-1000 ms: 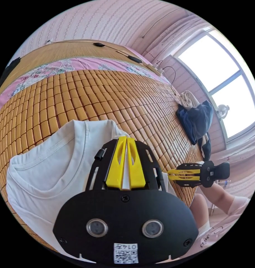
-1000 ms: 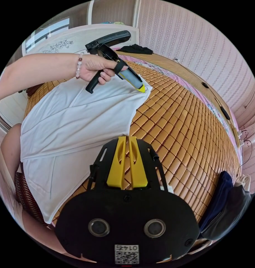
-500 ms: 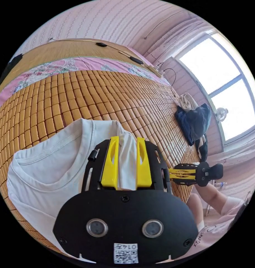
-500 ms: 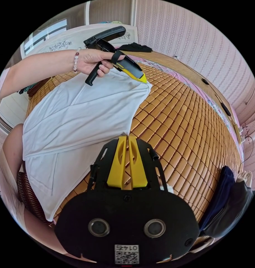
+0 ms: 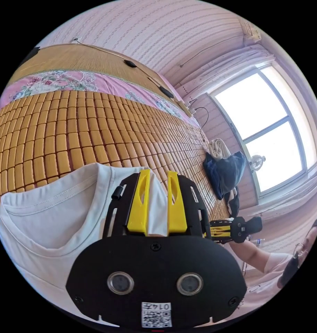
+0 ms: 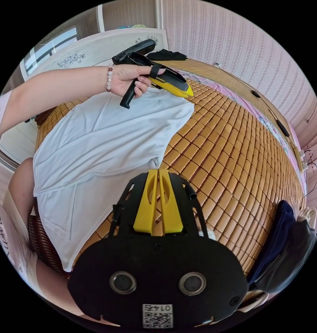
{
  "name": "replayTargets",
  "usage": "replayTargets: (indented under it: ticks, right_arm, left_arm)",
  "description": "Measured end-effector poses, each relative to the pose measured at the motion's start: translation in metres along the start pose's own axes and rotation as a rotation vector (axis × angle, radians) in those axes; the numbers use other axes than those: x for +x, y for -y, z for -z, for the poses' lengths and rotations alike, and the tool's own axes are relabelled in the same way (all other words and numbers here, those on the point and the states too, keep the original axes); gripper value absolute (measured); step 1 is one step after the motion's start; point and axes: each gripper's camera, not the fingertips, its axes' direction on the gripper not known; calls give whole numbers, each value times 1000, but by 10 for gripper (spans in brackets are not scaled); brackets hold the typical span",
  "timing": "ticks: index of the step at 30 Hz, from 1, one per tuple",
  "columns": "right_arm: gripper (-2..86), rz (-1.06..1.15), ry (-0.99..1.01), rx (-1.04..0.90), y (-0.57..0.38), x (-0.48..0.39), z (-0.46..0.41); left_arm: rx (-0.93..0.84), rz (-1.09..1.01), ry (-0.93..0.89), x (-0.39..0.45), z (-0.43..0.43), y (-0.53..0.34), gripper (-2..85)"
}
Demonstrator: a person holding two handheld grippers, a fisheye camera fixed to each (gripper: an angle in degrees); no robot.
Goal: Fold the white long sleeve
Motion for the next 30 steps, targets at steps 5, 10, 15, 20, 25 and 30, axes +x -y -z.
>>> replayTargets:
  ticks: [5,10,15,20,25,30]
  right_arm:
    - [36,-35,-45,57,-8,16,25]
    - [108,-129,2,137,48,42,14]
    - [109,-359,-2,123,89,70,-24]
    - [16,-413,-6,20,103,70,-45]
    - [-3,-412,-76,79,101,76,-18]
    - [-5,-433,-68,206,90,80,35]
  left_arm:
    - [80,-99,154,-2,98,-40,73]
    - [94,-17,433,-41,177,-107,74]
    - [157,149,438,-83,213,-155,91]
    - [114,164,432,-95,200,-151,76]
    - [112,206,426,-95,199,-145,-4]
    - [296,149,403,-49,235,-152,-10]
